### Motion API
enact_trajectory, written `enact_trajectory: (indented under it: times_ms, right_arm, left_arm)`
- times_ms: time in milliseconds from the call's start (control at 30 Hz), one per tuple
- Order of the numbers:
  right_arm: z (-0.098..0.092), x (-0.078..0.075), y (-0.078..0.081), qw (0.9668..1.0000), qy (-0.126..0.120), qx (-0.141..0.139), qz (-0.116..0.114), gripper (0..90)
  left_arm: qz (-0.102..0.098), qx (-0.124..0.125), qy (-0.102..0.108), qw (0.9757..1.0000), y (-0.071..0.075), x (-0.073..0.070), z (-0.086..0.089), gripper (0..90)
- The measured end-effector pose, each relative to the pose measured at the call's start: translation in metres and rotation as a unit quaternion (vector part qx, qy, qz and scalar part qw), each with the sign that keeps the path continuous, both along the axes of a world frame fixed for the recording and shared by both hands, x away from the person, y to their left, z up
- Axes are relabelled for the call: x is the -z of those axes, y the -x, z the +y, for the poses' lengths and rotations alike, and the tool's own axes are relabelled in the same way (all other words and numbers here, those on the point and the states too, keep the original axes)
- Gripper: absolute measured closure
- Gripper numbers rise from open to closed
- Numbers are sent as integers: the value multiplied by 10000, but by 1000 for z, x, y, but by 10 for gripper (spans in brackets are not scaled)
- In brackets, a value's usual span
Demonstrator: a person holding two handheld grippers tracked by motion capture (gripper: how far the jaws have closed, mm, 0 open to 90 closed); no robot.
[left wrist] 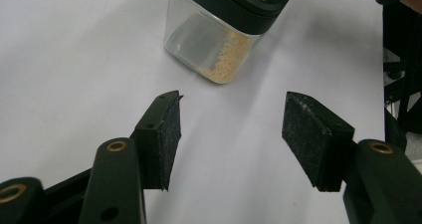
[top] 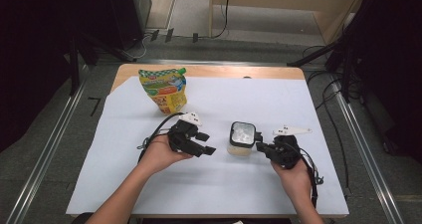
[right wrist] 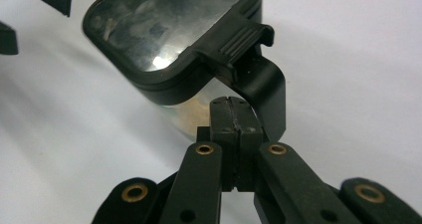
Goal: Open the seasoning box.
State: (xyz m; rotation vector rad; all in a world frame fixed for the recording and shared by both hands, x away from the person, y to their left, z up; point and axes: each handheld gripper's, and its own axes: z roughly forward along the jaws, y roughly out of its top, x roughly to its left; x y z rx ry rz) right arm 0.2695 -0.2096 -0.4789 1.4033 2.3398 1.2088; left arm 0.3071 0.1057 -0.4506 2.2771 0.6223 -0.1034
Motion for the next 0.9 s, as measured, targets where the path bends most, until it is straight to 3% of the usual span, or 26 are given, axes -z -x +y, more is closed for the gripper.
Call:
enact_trajectory:
  times_ms: [200,333,467,667,767,833,900]
  right_arm:
    - [-5,0,-8,10000,-15,70,61,900]
    - [-6,-8,-5,10000,16,24,-42,900]
    - [-15,-14,-4,9998,-87,162,-94,900]
    - [-19,-17,-14,9998,-22,166,-84,900]
    - [-20,-16,-24,9999,68,114,1,900]
    - [-22,-15,-31,9998,99,67,127,900]
    - [-23,-11,-35,9997,49,73,208,900]
  left_arm:
    - [-78,189,207,9996,-6,1,-10,356]
    - [-311,324,279,9986,-6,-5,-13,327]
    - [-350,436,327,9979,-7,-11,-17,308]
    - [-249,485,258,9982,-24,-10,-31,266]
    - [-153,547,181,9982,-30,-7,-40,200]
    - [-253,635,-26,9977,-33,-8,-47,175]
    - [-285,721,-81,9970,-35,-9,-52,174]
